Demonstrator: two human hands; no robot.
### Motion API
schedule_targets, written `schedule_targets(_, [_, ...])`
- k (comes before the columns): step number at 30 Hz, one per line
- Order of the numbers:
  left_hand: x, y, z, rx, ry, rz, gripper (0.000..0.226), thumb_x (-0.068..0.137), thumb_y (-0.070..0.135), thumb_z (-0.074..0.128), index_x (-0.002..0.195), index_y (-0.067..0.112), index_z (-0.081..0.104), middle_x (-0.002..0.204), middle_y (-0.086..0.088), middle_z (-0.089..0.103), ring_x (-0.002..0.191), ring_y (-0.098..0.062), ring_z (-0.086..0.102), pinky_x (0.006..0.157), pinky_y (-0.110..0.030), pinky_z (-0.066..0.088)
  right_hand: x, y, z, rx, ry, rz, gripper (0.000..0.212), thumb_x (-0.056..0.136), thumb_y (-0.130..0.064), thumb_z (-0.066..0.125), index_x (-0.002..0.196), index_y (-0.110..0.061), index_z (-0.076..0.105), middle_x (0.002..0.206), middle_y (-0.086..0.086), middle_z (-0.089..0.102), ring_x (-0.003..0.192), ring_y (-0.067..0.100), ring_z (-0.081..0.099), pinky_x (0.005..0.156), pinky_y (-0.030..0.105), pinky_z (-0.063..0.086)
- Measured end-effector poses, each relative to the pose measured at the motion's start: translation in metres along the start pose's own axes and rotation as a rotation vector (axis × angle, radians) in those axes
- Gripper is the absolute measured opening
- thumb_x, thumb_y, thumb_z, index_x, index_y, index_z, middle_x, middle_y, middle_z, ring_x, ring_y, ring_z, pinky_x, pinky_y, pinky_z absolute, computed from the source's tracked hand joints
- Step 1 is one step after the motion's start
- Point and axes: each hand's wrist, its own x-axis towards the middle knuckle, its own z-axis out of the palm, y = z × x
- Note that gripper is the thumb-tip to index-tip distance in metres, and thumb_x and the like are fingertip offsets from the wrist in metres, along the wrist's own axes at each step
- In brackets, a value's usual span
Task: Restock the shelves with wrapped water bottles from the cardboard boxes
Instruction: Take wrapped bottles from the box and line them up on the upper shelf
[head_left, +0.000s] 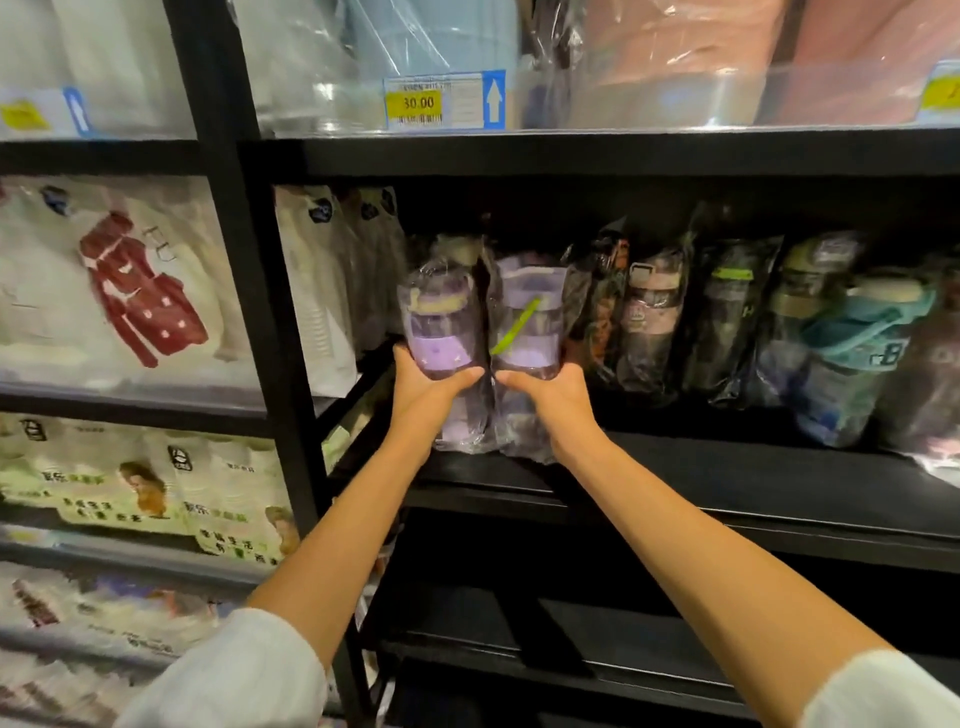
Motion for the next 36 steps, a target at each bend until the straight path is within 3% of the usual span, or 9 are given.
schedule_targets(4, [0.031,-0.018,0.011,0.048,0.023,-0.043,0.082,0.07,0.017,0.094,0.139,0.014,0.05,0.127,-0.005,0.065,0.115,-0.02,0.065,0.098,-0.032,0.054,0.025,0.01,0.008,-0.022,0.012,0.104,0.062,0.074,-0.029,0.094,0.126,-0.006,0.069,0.103,0.002,0.076,0.092,0.022,0.072,0.073,0.031,0.058])
schedule_targets(7, [0.049,-0.025,0.018,0.121,0.028,-0.086,0.087,0.061,0.04,0.09,0.138,0.019,0.055,0.125,-0.007,0.069,0.11,-0.027,0.069,0.1,-0.044,0.057,0.038,0.009,0.013,0.003,0.001,0.131,0.074,0.083,-0.024,0.088,0.147,-0.014,0.052,0.126,0.011,0.071,0.115,0.027,0.068,0.092,0.028,0.057])
schedule_targets(10, [0.066,-0.026,0.024,0.177,0.014,-0.045,0.088,0.075,0.04,0.089,0.148,0.02,0.045,0.143,-0.008,0.058,0.125,-0.03,0.059,0.11,-0.045,0.049,0.058,0.013,0.02,-0.037,0.054,-0.013,0.076,0.083,-0.002,0.085,0.146,-0.005,0.042,0.127,0.016,0.065,0.127,0.036,0.06,0.077,0.013,0.052])
schedule_targets(14, [0.086,-0.031,0.027,0.173,0.033,-0.007,0.095,0.075,0.02,0.093,0.152,0.013,0.038,0.151,-0.009,0.051,0.135,-0.026,0.052,0.116,-0.041,0.043,0.08,0.019,0.027,-0.075,0.027,-0.124,0.094,0.072,0.003,0.091,0.147,-0.005,0.036,0.143,0.016,0.055,0.129,0.026,0.057,0.101,0.031,0.05])
schedule_targets(18, [0.1,-0.037,0.029,0.164,0.017,-0.015,0.1,0.07,0.016,0.096,0.153,0.013,0.039,0.15,-0.006,0.052,0.134,-0.021,0.052,0.111,-0.032,0.043,0.091,0.027,0.026,-0.059,0.021,-0.163,0.085,0.073,-0.001,0.092,0.139,-0.018,0.041,0.129,-0.002,0.059,0.115,0.011,0.06,0.083,0.006,0.049])
schedule_targets(22, [0.11,-0.042,0.031,0.18,0.011,-0.013,0.102,0.071,0.018,0.095,0.155,0.012,0.037,0.152,-0.005,0.049,0.135,-0.018,0.048,0.107,-0.023,0.038,0.1,0.035,0.026,-0.074,0.008,-0.233,0.068,0.074,0.003,0.089,0.113,-0.036,0.05,0.116,-0.019,0.059,0.1,-0.017,0.061,0.085,0.009,0.051])
schedule_targets(26, [0.119,-0.048,0.033,0.189,0.013,-0.083,0.118,0.057,0.042,0.096,0.153,0.006,0.037,0.147,-0.007,0.048,0.135,-0.019,0.048,0.111,-0.028,0.037,0.1,0.035,0.027,-0.077,-0.018,-0.264,0.066,0.074,0.002,0.089,0.111,-0.038,0.05,0.116,-0.021,0.057,0.101,-0.019,0.059,0.09,0.013,0.05])
schedule_targets(31, [0.108,-0.039,0.023,0.194,-0.035,0.002,0.111,0.064,0.03,0.098,0.154,0.012,0.037,0.153,-0.008,0.049,0.139,-0.022,0.048,0.115,-0.036,0.04,0.098,0.032,0.025,-0.097,-0.024,-0.288,0.069,0.075,-0.003,0.091,0.112,-0.041,0.046,0.117,-0.026,0.051,0.097,-0.029,0.053,0.082,-0.001,0.044])
schedule_targets(36, [0.103,-0.032,0.018,0.227,-0.067,-0.005,0.127,0.055,0.053,0.095,0.159,0.017,0.03,0.159,-0.007,0.043,0.146,-0.023,0.043,0.122,-0.041,0.036,0.09,0.023,0.025,-0.236,0.014,-0.226,0.096,0.07,-0.033,0.096,0.148,-0.031,0.04,0.147,-0.003,0.05,0.136,0.014,0.051,0.112,0.029,0.044])
